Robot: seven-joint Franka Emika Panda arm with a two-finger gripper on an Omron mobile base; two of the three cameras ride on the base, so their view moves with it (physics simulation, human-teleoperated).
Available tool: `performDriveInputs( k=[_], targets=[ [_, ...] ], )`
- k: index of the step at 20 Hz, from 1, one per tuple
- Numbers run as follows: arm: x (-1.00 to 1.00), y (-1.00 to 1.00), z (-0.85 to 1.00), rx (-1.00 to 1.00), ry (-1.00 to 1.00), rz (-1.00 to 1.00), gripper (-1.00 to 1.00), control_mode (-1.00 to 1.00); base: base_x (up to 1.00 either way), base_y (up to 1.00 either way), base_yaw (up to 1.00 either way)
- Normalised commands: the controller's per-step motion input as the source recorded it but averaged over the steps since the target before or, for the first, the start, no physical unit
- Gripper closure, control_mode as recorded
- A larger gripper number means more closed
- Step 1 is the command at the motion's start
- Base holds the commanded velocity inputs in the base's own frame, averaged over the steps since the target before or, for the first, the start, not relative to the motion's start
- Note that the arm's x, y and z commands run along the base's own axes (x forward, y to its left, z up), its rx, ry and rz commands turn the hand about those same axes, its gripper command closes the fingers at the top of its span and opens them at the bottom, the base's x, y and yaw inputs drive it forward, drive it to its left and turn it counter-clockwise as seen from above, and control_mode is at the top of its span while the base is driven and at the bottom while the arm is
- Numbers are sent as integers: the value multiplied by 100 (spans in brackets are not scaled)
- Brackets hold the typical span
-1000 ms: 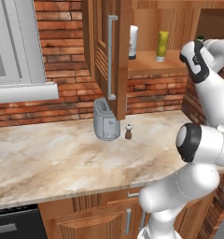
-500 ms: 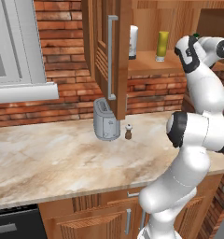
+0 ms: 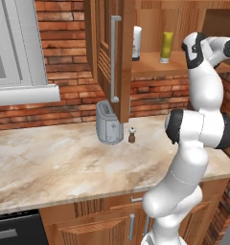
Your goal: Pick the mustard and mustard from the counter and place them in the cabinet.
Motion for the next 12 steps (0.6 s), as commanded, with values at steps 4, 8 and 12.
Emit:
performDriveInputs(
  k=[4,8,12],
  targets=[
    [16,-3,-33,0,0,0,100,-100,0,0,0],
    [11,-1,-35,0,0,0,100,-100,0,0,0],
    [5,0,-6,0,0,0,-100,-100,0,0,0]
  ],
)
